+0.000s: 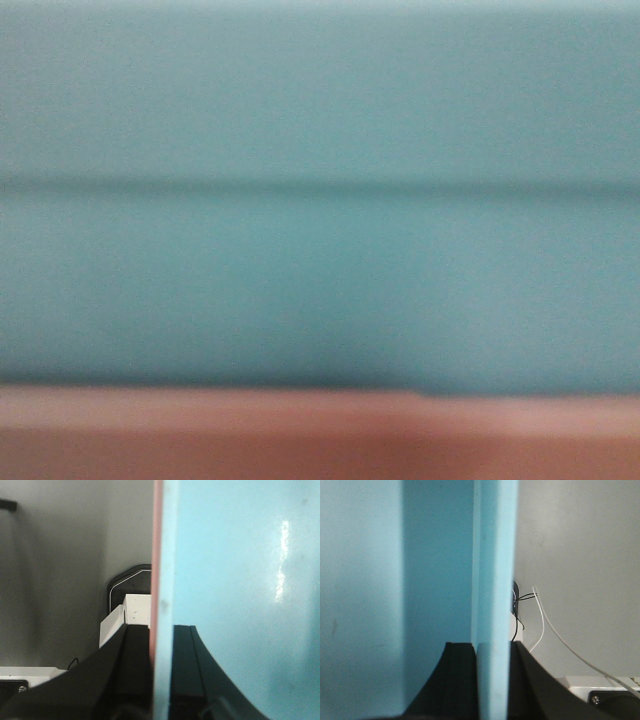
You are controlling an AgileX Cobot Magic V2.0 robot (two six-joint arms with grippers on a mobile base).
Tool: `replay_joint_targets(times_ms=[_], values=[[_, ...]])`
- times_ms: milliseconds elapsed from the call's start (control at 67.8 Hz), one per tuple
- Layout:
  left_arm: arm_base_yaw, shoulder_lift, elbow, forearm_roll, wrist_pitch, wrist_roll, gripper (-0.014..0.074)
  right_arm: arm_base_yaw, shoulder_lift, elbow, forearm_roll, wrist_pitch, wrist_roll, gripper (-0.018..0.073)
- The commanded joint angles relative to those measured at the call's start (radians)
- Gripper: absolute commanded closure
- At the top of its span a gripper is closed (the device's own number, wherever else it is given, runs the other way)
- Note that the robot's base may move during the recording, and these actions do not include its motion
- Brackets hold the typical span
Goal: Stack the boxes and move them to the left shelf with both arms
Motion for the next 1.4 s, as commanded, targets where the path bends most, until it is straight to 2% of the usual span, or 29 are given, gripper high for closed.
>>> replay_joint_targets(times_ms=[0, 1387], values=[[-0.018, -0.035, -0.040, -0.052, 0.075, -0.012, 0.0608, 0.010, -0.029, -0.033, 0.018, 0.031, -0.005, 0.0503], [-0.018, -0.035, -0.040, -0.052, 0.075, -0.012, 0.0608, 0.010, -0.030, -0.033, 0.018, 0.031, -0.005, 0.0503]])
